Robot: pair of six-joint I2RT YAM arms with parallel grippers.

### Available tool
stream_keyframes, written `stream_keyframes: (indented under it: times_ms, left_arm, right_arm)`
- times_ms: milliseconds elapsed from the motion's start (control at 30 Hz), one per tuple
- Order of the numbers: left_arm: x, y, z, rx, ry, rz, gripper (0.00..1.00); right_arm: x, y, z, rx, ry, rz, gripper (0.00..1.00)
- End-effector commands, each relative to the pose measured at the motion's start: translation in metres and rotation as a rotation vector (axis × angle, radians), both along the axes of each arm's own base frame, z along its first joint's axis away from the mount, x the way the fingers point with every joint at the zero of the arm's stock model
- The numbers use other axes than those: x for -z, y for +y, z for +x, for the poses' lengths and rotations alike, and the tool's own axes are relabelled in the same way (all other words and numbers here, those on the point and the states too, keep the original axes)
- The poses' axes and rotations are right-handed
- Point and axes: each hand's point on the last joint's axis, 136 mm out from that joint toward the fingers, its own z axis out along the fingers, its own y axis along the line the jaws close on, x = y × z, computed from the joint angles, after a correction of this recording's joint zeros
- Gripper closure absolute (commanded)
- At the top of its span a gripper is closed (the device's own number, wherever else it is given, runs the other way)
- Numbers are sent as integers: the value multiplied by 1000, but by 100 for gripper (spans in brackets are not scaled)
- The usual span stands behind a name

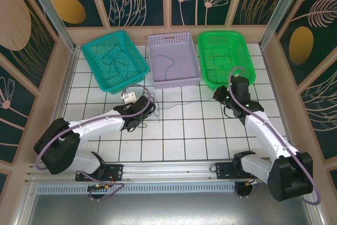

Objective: Untangle the cables

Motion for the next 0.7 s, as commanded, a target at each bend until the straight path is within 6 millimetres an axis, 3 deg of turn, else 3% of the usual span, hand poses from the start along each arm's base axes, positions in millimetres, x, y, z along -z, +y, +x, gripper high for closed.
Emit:
stream_keyframes:
  times_ms: [0,200,267,367,467,600,667]
  left_arm:
    - [4,20,-7,-39,19,73,100]
    - [9,24,-8,-51,34,109,100]
    - [14,27,-9,-51,47,130,100]
    - [20,28,-11,-53,59,137,100]
    - [23,26,-11,-52,57,122,100]
    - [14,14,-4,-33,36,73,100]
    - [2,6,1,-22,14,37,75]
  right_arm:
    - [-28,-17,4,66,-48,12,100]
    - [-69,-27,-1,95,-139,-10,100]
    - [-91,-39,-2,141,-175,-35,100]
    - [-140,-49,-4,172,-278,-31,100]
    - [-185,-44,0,138,-370,-14,100]
    - [-220,-27,4,46,-449,7,100]
    - [-234,-24,4,21,-494,-13,100]
